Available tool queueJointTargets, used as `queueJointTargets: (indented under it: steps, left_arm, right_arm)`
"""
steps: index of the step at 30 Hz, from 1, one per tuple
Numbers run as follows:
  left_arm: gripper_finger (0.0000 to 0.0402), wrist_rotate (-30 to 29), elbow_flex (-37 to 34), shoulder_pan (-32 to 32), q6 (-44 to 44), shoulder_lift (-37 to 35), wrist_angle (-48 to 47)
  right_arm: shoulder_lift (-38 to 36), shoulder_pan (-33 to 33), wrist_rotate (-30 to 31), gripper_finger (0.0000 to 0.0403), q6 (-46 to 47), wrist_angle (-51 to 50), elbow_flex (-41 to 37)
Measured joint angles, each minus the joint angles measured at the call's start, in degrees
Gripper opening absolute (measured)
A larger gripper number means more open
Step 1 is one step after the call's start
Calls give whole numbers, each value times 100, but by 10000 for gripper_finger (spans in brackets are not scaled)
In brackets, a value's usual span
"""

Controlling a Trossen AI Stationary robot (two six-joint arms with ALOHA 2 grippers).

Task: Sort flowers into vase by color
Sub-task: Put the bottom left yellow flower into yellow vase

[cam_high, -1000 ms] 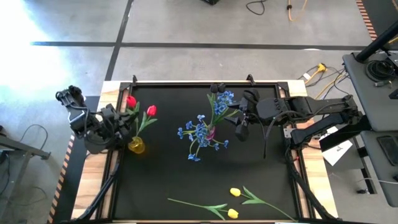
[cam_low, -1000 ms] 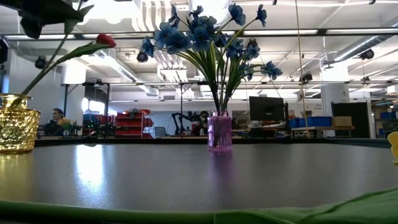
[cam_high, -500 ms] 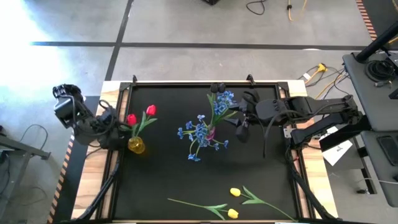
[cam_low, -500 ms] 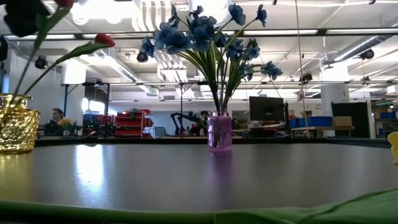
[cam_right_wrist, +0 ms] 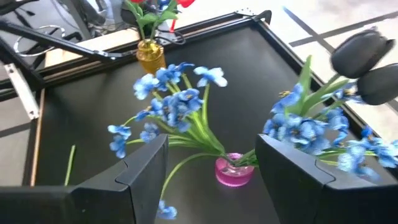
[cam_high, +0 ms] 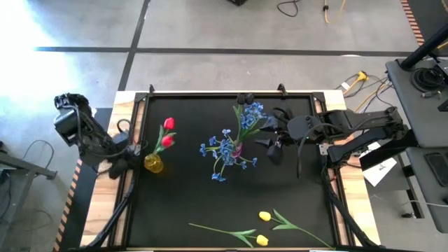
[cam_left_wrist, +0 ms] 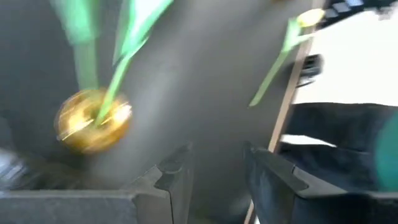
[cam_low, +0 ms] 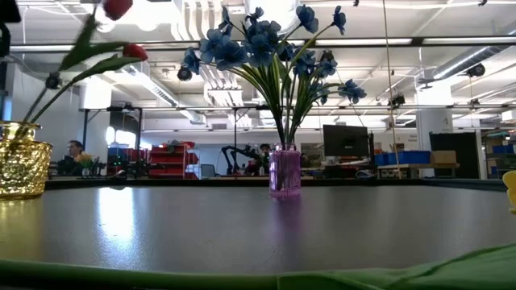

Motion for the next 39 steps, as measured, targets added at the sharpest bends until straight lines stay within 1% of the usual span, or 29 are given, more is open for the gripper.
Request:
queueJointTargets:
  steps: [4,7,13,17,20,25,30,34,39]
  left_arm:
    - [123,-148,-107,0,867,424,1431]
    - [123,-163,-140,-2,1346,916,2383]
    - [123,-157,-135,-39,1448,2024,3436]
    - [123,-168,65,-59,1452,2854,3722]
    - [123,-315,399,-57,1497,3538,3806]
    - [123,-705,1249,-57,1938,4818,3819]
    - [123,-1057,2187,-8,2170,5997,3837]
    - [123,-1072,2766,119,2289,6803,3854]
    - [123,-910,3423,400,2819,7739,4036]
  right_arm:
    - [2,155,-2,233,30,-2,-28]
    - [2,271,6,233,28,0,-48]
    - [6,500,44,233,-206,0,-59]
    - [7,703,50,233,-214,0,-59]
    - [7,1020,48,233,-5,-16,-59]
    - [8,1822,79,233,680,-250,-69]
    - [173,2733,599,233,1336,-352,-181]
    - [467,3303,911,233,1754,-351,-292]
    - [939,3679,958,233,2290,-381,-405]
